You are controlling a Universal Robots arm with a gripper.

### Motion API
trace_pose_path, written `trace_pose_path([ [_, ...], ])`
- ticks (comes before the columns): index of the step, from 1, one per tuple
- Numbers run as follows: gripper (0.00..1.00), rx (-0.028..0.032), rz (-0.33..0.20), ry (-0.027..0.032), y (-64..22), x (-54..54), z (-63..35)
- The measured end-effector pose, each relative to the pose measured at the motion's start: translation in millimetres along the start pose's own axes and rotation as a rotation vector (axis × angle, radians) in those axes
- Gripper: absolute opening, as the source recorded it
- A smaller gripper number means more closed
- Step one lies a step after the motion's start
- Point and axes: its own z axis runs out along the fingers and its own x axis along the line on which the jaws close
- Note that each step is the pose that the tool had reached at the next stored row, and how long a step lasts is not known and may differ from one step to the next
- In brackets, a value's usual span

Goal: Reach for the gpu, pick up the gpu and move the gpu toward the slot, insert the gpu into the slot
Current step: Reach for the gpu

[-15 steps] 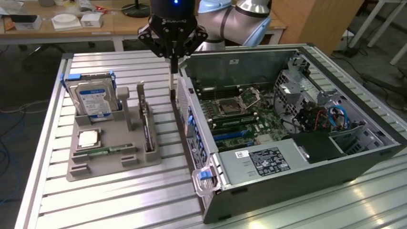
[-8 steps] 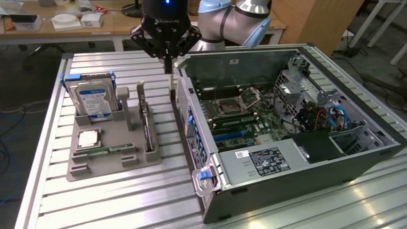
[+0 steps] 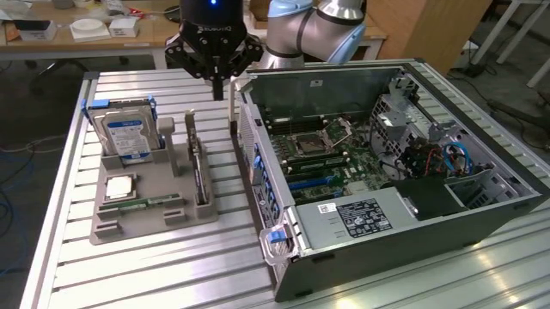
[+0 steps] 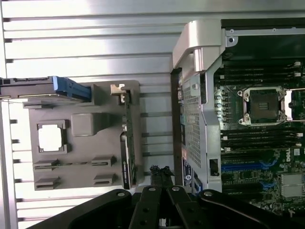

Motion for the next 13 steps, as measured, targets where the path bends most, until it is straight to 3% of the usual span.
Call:
trace_pose_path([
  [13,0.10,0.0000,0.000,0.0000,-1.8,23.7,-0.6],
])
